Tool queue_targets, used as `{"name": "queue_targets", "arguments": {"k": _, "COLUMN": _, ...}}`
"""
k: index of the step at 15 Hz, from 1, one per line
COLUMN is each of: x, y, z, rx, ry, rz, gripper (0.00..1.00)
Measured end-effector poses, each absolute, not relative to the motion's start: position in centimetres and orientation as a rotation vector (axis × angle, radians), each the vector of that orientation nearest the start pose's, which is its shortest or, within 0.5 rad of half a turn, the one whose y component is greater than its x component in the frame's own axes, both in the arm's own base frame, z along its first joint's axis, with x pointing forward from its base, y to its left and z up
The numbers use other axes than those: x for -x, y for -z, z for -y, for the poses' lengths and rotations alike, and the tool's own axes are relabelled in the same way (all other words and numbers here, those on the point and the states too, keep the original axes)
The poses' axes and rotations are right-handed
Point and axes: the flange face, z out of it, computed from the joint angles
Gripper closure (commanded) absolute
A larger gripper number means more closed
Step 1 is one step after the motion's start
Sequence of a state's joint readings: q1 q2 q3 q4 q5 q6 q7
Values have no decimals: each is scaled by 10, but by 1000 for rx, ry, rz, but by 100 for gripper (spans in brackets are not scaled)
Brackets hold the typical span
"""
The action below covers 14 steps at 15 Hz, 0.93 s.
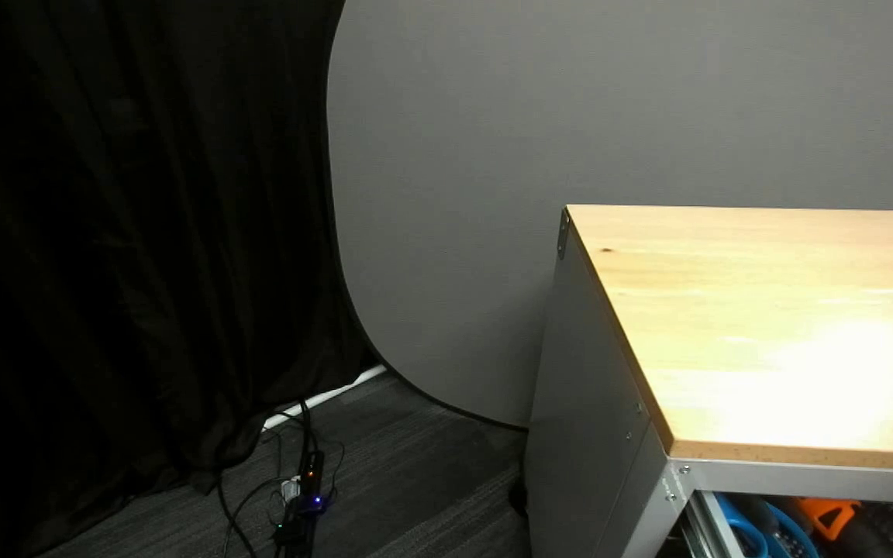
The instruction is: Put screwdriver in the drawer then close the drawer
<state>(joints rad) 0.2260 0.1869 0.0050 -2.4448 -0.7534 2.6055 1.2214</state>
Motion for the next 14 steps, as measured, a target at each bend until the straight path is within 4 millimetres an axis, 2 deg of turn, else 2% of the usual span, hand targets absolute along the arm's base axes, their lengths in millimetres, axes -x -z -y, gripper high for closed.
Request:
{"name": "queue_targets", "arguments": {"k": 3, "x": -456, "y": -227, "z": -107, "rx": 3392, "ry": 326, "rz": -653, "gripper": 0}}
{"name": "queue_targets", "arguments": {"k": 7, "x": -431, "y": -234, "z": -84, "rx": 3397, "ry": 67, "rz": -780, "gripper": 0}}
{"name": "queue_targets", "arguments": {"k": 10, "x": -413, "y": -236, "z": -73, "rx": 3352, "ry": -105, "rz": -804, "gripper": 0}}
{"name": "queue_targets", "arguments": {"k": 14, "x": -395, "y": -237, "z": -58, "rx": 3294, "ry": -247, "rz": -805, "gripper": 0}}
